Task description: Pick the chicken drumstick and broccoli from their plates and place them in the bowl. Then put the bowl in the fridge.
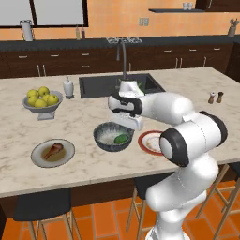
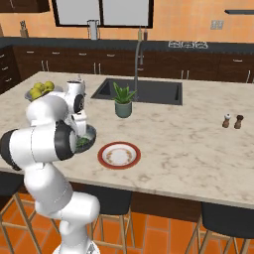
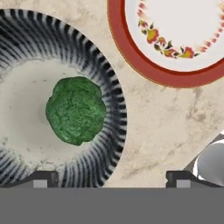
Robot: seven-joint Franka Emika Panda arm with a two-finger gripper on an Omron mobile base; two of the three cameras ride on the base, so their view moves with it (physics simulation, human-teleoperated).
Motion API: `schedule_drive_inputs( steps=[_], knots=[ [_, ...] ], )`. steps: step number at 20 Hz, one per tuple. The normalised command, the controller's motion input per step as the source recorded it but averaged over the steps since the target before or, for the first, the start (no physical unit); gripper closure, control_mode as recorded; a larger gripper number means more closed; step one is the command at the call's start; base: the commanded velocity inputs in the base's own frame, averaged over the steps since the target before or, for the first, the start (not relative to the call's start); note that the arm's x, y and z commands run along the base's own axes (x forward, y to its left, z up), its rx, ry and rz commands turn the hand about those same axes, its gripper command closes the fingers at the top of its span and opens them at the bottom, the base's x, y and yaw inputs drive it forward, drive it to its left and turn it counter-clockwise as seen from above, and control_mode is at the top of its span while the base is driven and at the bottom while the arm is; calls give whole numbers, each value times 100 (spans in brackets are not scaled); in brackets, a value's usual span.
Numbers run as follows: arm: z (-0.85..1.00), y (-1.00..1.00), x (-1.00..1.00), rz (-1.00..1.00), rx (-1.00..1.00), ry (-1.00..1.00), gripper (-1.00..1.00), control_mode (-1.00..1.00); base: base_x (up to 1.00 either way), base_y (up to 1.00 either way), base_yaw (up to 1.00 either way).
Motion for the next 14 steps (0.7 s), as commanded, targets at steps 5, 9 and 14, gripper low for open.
schedule_drive_inputs(
  steps=[5,9,14],
  knots=[
    [21,-67,-81,7,0,-1,-100,-100,0,0,0],
    [20,-69,-66,27,0,-6,-100,-100,0,0,0],
    [37,-40,-85,35,0,-15,-100,-100,0,0,0]
  ],
)
